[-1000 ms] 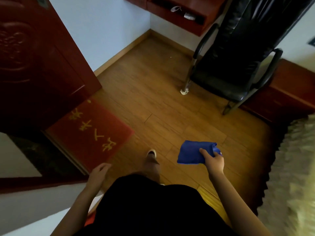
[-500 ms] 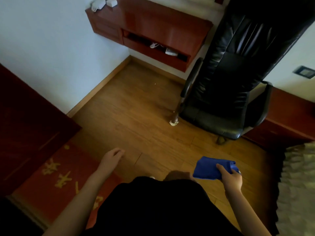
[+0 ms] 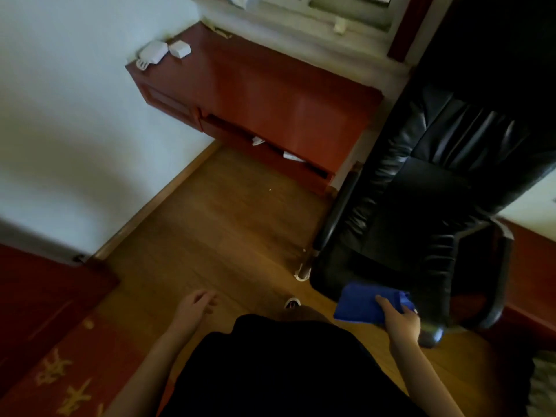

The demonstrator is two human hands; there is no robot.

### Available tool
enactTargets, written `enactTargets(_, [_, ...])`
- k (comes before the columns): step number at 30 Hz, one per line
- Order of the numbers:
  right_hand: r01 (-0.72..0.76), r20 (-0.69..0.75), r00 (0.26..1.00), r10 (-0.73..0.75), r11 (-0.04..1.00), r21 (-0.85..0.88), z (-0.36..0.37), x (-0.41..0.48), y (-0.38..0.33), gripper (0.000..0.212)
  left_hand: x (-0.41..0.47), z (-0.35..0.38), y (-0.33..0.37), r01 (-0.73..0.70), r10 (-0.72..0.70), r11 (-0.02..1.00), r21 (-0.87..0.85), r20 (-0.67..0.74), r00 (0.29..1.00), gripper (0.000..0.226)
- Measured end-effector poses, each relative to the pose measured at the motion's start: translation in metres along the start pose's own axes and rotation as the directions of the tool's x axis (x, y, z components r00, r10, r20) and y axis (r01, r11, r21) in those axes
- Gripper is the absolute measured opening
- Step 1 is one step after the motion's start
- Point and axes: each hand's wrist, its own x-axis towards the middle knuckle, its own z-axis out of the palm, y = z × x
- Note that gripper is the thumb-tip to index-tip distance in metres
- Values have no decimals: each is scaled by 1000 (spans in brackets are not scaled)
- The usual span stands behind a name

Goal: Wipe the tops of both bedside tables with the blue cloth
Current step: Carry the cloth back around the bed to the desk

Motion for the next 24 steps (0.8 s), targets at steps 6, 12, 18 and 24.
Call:
enactTargets(6, [83,142,986,-82,997,3,69,58,-128,23,52,-3,78,13,-18,999,-48,-115,993,22])
enactTargets(12, [169,168,970,-176,984,53,129,102,-237,32,109,-3,180,-133,139,988,72,-81,987,20])
enactTargets(18, [314,143,932,-332,940,135,192,132,-345,21,199,-2,315,-345,333,894,286,92,939,20])
enactTargets(24, [311,84,936,-343,914,261,251,173,-399,25,284,17,429,-549,488,733,402,251,836,28])
